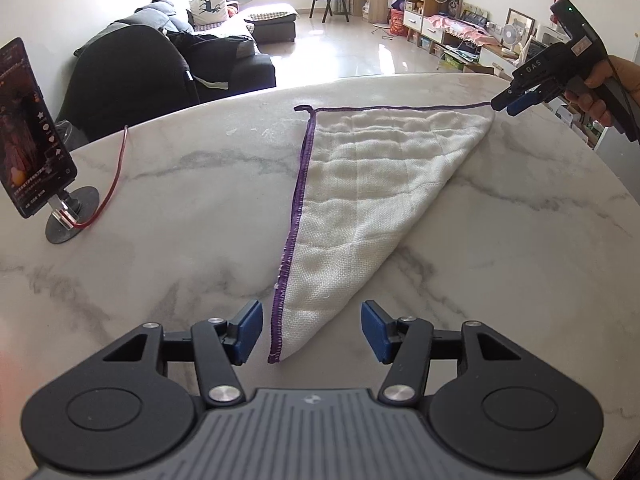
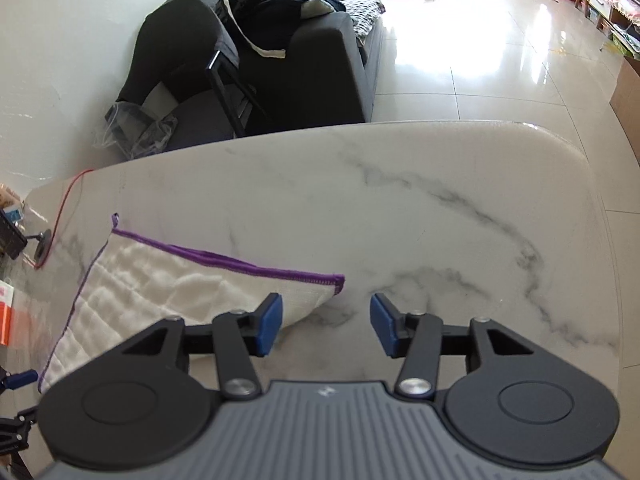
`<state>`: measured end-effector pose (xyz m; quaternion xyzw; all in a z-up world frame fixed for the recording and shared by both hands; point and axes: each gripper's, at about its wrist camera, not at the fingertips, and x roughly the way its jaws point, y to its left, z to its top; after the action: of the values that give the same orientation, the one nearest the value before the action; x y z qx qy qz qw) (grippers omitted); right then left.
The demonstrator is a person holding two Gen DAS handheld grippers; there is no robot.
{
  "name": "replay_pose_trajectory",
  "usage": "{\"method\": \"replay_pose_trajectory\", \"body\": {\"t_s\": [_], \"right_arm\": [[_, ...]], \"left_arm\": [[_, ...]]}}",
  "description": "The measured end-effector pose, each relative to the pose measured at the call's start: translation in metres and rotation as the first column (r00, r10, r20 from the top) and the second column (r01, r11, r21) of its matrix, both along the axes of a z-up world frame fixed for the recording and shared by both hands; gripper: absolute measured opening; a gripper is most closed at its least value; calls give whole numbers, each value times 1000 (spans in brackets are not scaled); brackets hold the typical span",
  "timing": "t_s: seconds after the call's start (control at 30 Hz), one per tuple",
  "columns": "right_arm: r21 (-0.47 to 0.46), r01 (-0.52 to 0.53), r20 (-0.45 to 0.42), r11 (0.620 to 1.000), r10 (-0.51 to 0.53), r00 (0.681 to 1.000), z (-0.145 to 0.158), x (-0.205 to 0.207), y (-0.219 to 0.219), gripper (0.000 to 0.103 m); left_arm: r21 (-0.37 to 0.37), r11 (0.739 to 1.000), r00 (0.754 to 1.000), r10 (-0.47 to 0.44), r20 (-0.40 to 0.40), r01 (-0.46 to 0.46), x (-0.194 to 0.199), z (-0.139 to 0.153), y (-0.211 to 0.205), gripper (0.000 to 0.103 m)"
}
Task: Fold towel
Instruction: 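Open the right gripper and release the towel tip, then grasp the purple loop at the towel tip with the right gripper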
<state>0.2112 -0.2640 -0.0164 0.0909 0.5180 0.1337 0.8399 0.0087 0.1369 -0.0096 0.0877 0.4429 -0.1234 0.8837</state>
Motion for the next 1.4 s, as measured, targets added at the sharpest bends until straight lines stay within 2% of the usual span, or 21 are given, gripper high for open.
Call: {"method": "replay_pose_trajectory", "body": {"t_s": [0.23,0.33,0.5,0.63,0.77,0.9,1.2,1.4], "right_arm": [[26,79,-34,997,-78,996,-2,3,7,50],[35,106,-49,994,-104,993,-6,4,8,45],[81,160,-65,984,-155,986,-9,3,5,41],[88,167,-39,982,-164,986,-6,1,7,34],[92,168,-9,982,-168,986,-3,-2,10,13],[95,168,22,981,-171,985,1,-4,13,9],[97,17,166,995,-33,986,35,-24,49,8],[98,-86,208,991,64,976,47,-34,81,8]], "left_arm": [[64,998,999,-17,28,15,-9,0,-2,56],[69,998,999,-12,37,9,-12,2,0,56],[60,998,999,9,40,-11,-14,5,9,56],[56,998,999,17,40,-19,-17,5,14,56],[53,998,999,26,34,-28,-20,3,17,56],[47,998,999,35,32,-36,-22,3,20,56],[10,999,998,48,42,-48,-23,7,23,56],[1,999,998,48,42,-48,-25,8,23,56]]}}
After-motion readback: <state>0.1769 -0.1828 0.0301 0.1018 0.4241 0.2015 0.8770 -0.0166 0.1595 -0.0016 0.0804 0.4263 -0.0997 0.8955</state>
